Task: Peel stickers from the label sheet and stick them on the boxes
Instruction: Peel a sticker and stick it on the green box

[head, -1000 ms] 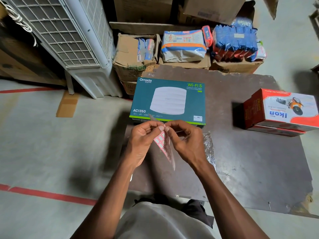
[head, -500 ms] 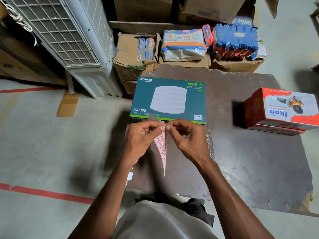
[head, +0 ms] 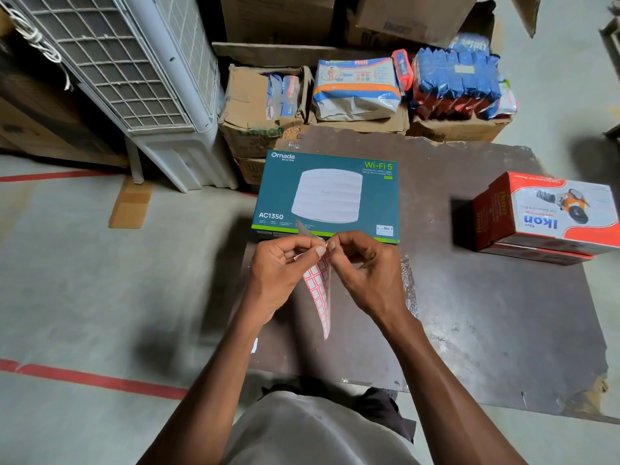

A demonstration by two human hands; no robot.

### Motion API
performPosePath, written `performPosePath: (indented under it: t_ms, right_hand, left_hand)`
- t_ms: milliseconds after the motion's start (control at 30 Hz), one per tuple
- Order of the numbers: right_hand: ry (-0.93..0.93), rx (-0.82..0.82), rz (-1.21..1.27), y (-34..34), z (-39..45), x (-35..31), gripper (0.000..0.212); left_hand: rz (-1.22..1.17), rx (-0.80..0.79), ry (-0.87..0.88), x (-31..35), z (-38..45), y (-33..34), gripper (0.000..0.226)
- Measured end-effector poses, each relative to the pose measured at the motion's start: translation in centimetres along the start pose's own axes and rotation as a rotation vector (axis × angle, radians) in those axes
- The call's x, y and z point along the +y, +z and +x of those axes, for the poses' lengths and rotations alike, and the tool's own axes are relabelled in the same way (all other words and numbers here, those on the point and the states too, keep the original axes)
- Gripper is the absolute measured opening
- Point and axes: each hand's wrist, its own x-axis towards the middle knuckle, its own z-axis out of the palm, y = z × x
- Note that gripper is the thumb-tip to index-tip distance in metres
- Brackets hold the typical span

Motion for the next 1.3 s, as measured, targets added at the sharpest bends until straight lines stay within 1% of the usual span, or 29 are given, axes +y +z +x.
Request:
performPosePath:
  t_ms: [200, 267, 333, 400, 500, 567, 667, 833, 1033, 1167, 1300]
  right_hand:
    - [0.103, -0.028, 0.081, 0.2, 0.1, 0.2, 0.016]
    - [0.127, -0.038, 0.127, 0.1, 0.1, -0.1, 0.011]
    - [0.14, -0.045, 0.159, 0.1, 0.2, -0.3, 0.002]
    - [0.148, -0.047, 0.154, 0.1, 0.4, -0.3, 0.001]
    - [0.149, -0.045, 0.124, 0.0, 0.6, 0.0, 0.008]
    - [0.152, -0.049, 0.12, 0.0, 0.7, 0.1, 0.009]
    - [0.16, -0.034, 0.102, 0.2, 0.6, 0.4, 0.01]
    - [0.264, 0.033, 0.107, 0.2, 0.7, 1.3, 0.011]
    - [0.366, 0.059, 0.16, 0.1, 0.8, 1.8, 0.012]
    - [0.417, 0.077, 0.213, 0.1, 0.6, 2.1, 0.014]
    - [0.483, 0.092, 0.262, 0.0, 0.2, 2.7, 0.016]
  left_hand:
    - [-0.011, 0.027, -0.025, -0.2, 0.2, -0.1, 0.016]
    - [-0.019, 0.023, -0.02, 0.0, 0.3, -0.1, 0.017]
    - [-0.028, 0.009, -0.02, 0.3, 0.3, -0.1, 0.011]
    - [-0.025, -0.005, -0.03, 0.3, 0.3, -0.2, 0.009]
    - [-0.004, -0.016, -0.037, 0.1, 0.4, -0.6, 0.018]
    - [0.0, -0.013, -0.037, 0.0, 0.4, -0.6, 0.019]
    - [0.009, -0.004, -0.04, -0.3, 0.3, -0.2, 0.015]
    - [-0.024, 0.061, -0.095, -0.8, 0.2, 0.5, 0.016]
    - [-0.049, 0.1, -0.154, -1.7, 0.3, 0.7, 0.012]
    - [-0.064, 0.101, -0.192, -2.5, 0.3, 0.6, 0.015]
    - [-0.089, 0.108, -0.272, -3.8, 0.5, 0.3, 0.021]
